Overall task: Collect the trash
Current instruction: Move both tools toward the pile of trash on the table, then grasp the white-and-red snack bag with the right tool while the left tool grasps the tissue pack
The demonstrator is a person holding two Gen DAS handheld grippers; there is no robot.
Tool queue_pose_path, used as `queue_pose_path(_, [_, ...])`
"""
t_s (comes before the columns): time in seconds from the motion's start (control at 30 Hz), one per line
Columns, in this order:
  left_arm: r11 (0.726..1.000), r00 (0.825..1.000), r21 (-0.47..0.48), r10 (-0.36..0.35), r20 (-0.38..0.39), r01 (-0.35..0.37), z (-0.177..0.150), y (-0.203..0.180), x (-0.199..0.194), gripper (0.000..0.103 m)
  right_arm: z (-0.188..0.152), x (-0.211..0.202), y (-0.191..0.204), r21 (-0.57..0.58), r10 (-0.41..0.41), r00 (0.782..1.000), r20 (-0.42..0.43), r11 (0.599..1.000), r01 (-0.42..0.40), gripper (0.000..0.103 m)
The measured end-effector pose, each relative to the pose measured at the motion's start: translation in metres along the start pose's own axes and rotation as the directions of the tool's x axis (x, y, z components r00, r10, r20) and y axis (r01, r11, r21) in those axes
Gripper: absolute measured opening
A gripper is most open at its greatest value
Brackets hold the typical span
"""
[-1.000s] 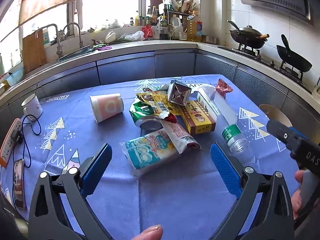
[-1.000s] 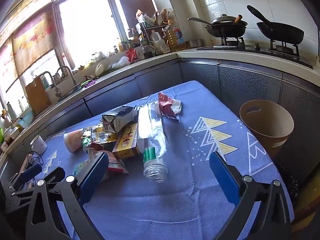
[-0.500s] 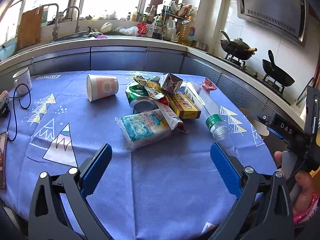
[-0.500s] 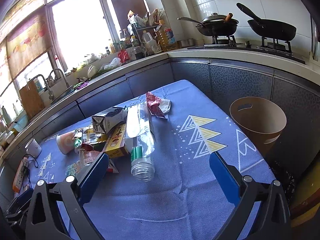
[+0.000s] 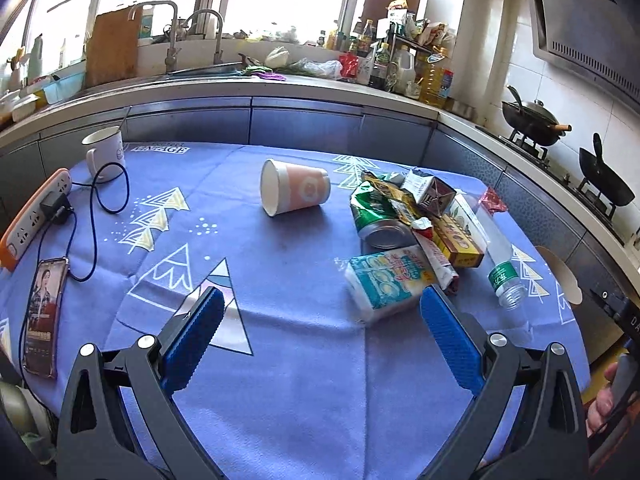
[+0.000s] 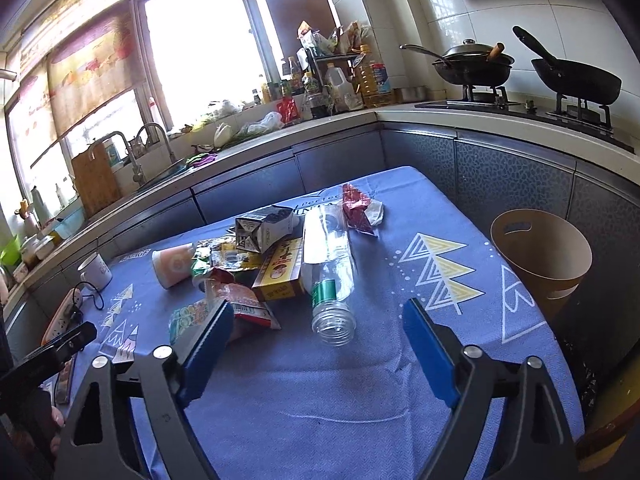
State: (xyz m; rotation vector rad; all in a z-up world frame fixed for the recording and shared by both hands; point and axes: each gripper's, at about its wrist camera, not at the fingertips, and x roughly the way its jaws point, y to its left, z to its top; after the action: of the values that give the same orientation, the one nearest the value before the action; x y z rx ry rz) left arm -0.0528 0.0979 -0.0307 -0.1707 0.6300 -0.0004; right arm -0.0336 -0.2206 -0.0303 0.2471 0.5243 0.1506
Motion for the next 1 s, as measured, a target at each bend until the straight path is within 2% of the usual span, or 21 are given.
queue_pose_path(0.03, [1.000,1.000,0.007,0.009,0.002,-0.009,-0.001,0.001,-0.001,0.097,0.000,0.000,0.001,0.002,0.020,1.000,-0.003,1.000,-0.020,0.065])
queue_pose_path(0.07, [1.000,1.000,0.014,0.017,0.004,-0.017,-0.001,0.000,-0.003,0.097,-0.001,-0.001,0.002,0.004,0.035,0.999,-0.006,0.999,-0.035,0.060])
queue_pose_path(0.13, [0.999,1.000,0.033,0.028,0.003,-0.028,-0.003,-0.002,-0.004,0.095,-0.003,-0.002,0.005,-0.001,0.064,0.998,-0.012,0.998,-0.064,0.043])
queue_pose_path(0.2, [0.998,1.000,0.053,0.027,-0.006,-0.027,-0.005,-0.005,-0.003,0.089,-0.006,-0.002,0.010,-0.016,0.088,0.996,-0.024,0.996,-0.088,0.036])
queue_pose_path(0.4, [0.996,0.999,0.085,0.008,-0.048,-0.004,-0.012,-0.012,0.003,0.087,-0.016,0.001,0.022,-0.046,0.104,0.992,-0.071,0.993,-0.108,0.036])
queue_pose_path(0.63, [0.998,0.997,0.062,-0.003,-0.082,0.009,-0.015,-0.005,0.016,0.088,-0.020,0.000,0.019,-0.050,0.078,0.993,-0.089,0.995,-0.083,0.049])
queue_pose_path(0.83, [0.999,0.991,0.041,-0.010,-0.131,0.016,-0.020,0.005,0.036,0.088,-0.028,0.013,0.013,-0.048,0.059,0.988,-0.143,0.997,-0.067,0.049])
queue_pose_path(1.0, [0.997,0.988,0.050,-0.054,-0.143,0.062,-0.017,0.011,0.048,0.089,-0.031,0.028,0.011,-0.060,0.052,0.984,-0.173,0.996,-0.063,0.049])
